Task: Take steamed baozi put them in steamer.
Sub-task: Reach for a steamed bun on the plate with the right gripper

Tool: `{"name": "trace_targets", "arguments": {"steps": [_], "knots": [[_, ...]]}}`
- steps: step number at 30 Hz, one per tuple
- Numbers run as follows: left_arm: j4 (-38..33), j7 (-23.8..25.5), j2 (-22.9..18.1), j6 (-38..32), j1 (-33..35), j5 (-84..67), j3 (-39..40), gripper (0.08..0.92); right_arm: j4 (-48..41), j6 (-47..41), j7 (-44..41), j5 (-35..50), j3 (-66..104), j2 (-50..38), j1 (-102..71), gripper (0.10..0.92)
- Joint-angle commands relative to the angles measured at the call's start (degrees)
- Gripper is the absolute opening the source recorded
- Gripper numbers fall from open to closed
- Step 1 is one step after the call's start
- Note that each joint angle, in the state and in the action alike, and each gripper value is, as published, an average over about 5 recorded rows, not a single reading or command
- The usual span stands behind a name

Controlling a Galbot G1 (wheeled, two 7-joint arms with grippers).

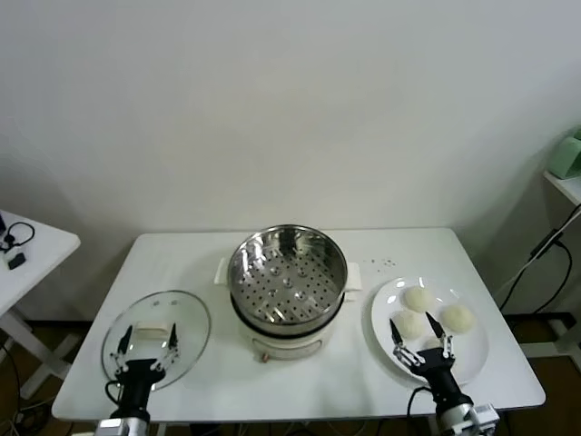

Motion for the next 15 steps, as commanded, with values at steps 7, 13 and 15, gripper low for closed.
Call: {"name": "trace_targets", "arguments": {"steps": [7,13,15], "knots": [[1.0,-0.2,0.3,0.2,-1.2,0.6,0.0,0.823,-2.6,-11.0,-9.7,-2.8,3.7,-18.4,10.8,0.823],[2.1,-1.0,1.0,-0.4,-1.6,1.1,1.2,0.823,-10.6,-14.0,-20.9,-1.1,-1.2,-34.9,21.9,0.823],[2.2,-1.0,1.3,-0.7,-1.6,1.2,1.5,0.823,-14.3,-14.2,-26.2,-1.2,-5.1,-39.9,27.3,0.823]]}}
